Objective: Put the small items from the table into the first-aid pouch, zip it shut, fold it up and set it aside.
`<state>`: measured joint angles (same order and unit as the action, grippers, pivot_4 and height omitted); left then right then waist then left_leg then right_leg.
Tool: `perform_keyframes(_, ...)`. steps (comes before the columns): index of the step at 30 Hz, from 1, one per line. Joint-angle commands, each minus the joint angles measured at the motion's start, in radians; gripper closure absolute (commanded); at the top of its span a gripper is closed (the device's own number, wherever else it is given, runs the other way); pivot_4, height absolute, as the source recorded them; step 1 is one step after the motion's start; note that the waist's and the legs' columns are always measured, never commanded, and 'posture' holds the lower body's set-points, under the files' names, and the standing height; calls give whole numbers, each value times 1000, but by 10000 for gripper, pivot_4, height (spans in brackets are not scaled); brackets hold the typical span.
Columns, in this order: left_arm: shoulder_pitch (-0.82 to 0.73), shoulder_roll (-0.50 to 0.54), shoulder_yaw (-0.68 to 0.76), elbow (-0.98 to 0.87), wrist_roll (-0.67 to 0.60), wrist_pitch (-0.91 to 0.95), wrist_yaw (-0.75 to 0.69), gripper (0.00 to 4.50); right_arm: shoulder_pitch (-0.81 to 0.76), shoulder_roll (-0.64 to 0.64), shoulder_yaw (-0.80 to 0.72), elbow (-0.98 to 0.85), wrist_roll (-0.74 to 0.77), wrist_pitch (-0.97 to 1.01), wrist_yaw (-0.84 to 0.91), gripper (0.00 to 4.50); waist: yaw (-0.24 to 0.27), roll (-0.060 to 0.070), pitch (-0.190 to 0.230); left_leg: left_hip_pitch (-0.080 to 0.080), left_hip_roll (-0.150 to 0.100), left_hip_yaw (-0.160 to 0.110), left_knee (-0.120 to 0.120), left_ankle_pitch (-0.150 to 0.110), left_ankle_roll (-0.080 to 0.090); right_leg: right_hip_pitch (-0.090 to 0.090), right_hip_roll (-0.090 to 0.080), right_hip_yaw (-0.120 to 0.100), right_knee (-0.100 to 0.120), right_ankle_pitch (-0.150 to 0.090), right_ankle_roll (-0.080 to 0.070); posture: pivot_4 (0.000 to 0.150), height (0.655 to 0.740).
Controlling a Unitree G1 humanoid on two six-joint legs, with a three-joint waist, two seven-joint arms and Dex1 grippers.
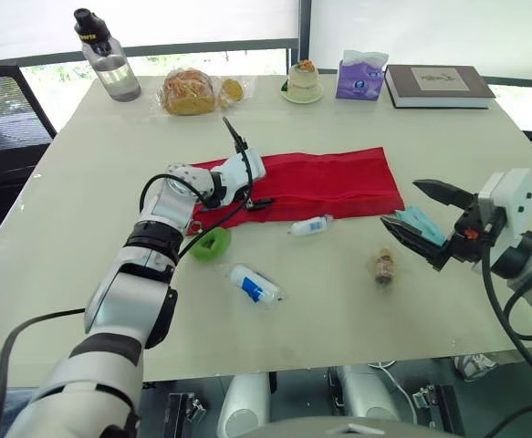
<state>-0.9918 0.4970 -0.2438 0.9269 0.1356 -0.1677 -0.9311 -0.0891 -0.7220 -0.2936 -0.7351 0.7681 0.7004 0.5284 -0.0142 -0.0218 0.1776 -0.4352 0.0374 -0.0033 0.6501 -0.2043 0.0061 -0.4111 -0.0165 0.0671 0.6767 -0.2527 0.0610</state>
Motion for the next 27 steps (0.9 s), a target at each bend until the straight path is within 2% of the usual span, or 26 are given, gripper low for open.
perform_keyframes(1,-31,-5,17,30,-2,-44,-9,16637,8,-13,-47,-38,20,-3,-10,0,0,0,0,0,0,0,0,0,0,0,0,0,0,0,0,1500,7400)
perform_keyframes(5,-40,-10,16,62,3,-70,-17,33964,20,-21,-56,-40,34,-7,-11,0,-1,0,0,0,0,0,0,0,0,0,0,0,0,0,0,1500,7400)
perform_keyframes(6,-41,-10,16,68,3,-75,-20,41076,23,-23,-58,-40,38,-9,-10,0,-1,0,0,0,0,0,0,0,0,0,0,0,0,0,0,1500,7400)
perform_keyframes(8,-42,-11,21,81,-4,-81,-35,44125,25,-26,-57,-38,46,-11,-1,0,0,0,0,0,0,0,0,0,0,0,0,0,0,0,0,1500,7400)
perform_keyframes(13,-53,1,35,130,-5,-86,-35,44125,31,-36,-23,-48,40,-30,41,0,-1,0,0,0,0,0,0,0,0,0,0,0,0,0,0,1500,7400)
perform_keyframes(17,-42,39,54,145,-16,-76,-70,44125,31,-22,91,-72,0,-34,54,0,-8,0,0,0,0,0,0,0,0,0,0,0,1,0,0,1500,7400)
perform_keyframes(27,42,110,74,6,-46,-43,-188,44125,-92,131,512,55,-214,-90,79,0,-22,-1,0,0,0,-1,0,0,0,0,0,-1,1,0,0,1500,7400)
